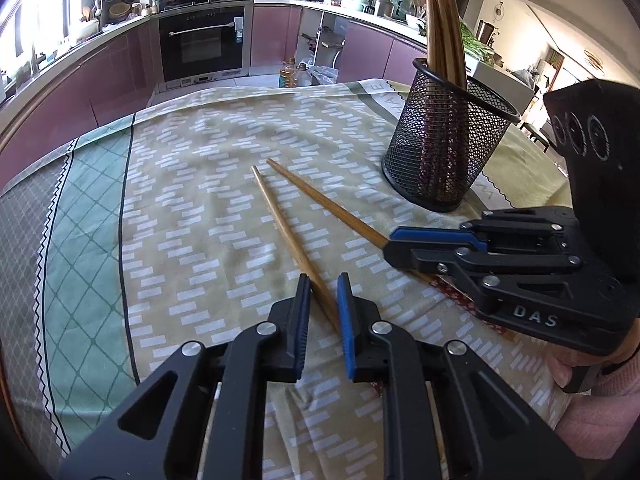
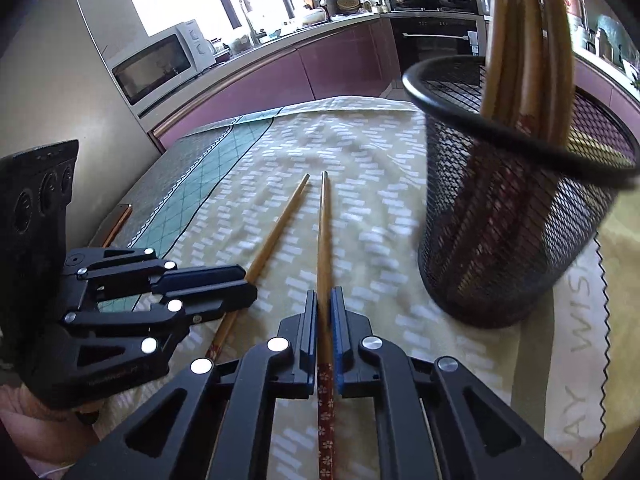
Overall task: Organize utensils
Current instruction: 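Close the left gripper on a chopstick while the right gripper grasps the red-tipped one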
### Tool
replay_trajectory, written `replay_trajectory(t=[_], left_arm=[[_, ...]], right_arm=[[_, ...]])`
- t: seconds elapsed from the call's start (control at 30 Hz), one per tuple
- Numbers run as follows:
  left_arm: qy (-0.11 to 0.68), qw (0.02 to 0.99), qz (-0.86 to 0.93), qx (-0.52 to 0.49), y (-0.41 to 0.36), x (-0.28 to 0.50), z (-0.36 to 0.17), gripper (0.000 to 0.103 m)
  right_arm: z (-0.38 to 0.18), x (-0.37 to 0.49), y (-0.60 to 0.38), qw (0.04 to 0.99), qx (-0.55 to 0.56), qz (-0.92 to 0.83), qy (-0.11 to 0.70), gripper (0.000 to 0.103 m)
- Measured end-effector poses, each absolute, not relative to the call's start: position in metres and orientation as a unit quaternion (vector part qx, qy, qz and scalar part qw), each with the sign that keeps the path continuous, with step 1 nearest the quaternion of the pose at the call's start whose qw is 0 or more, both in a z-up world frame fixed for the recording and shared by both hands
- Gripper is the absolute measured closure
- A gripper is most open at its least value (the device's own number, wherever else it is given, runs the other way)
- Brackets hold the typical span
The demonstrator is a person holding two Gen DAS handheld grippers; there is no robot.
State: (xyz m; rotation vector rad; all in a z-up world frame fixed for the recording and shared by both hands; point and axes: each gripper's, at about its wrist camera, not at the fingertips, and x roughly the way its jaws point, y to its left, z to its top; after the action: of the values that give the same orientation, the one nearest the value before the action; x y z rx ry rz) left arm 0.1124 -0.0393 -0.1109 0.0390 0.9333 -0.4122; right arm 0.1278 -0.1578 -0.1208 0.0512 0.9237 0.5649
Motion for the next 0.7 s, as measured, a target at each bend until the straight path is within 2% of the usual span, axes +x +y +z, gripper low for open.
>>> replay_trajectory(t=[0.23,0.43,0.6,0.7], left_arm=[[0.45,0.875,-0.177,0.026,-0.041,0.123,-0.111,0.086],[0.453,0.874,-0.17,0.046,-0.048,0.131,-0.113,0.085],[0.451,0.876,-0.164,0.054,-0.054,0.135,-0.113,0.085],[0.448,0.879,-0.156,0.052,-0.056,0.135,-0.113,0.089]], right_arm=[[-0.119,0.119,-0.159,0.86,0.003,0.261,0.439,0.096],[-0.119,0.125,-0.149,0.862,-0.012,0.26,0.434,0.091],[-0.119,0.127,-0.143,0.866,-0.028,0.257,0.428,0.091],[-0.12,0.128,-0.144,0.867,-0.025,0.253,0.428,0.097]])
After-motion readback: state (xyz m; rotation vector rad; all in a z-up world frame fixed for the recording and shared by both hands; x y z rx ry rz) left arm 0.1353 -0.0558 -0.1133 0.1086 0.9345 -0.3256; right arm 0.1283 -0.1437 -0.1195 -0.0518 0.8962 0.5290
